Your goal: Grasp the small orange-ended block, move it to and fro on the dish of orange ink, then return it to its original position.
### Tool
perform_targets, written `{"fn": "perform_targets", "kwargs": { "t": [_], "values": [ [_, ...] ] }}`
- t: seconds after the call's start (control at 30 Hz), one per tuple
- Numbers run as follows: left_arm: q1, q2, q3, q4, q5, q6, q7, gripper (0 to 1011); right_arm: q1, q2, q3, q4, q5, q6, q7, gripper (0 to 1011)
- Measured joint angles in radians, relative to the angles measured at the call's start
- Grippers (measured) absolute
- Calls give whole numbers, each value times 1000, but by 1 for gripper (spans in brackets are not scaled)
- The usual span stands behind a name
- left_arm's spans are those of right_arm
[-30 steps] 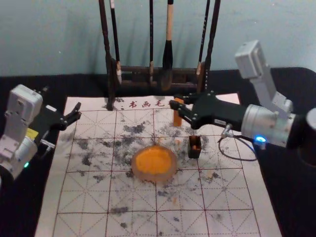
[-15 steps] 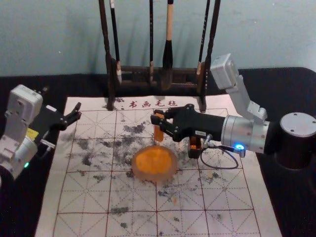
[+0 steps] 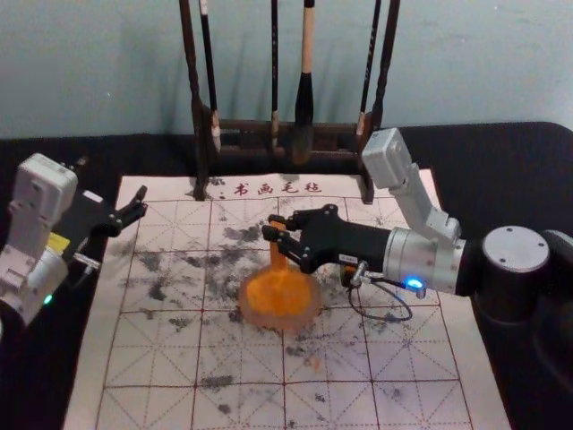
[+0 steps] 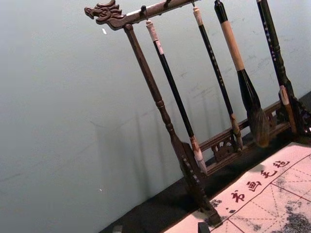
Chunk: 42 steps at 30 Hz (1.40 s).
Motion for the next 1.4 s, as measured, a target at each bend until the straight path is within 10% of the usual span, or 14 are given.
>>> {"fn": "perform_targets", "kwargs": {
  "t": [1.4],
  "values": [
    [0,0,0,0,0,0,0,1001,-34,-18,-6,49,-51,-57,-31,129]
  ]
}}
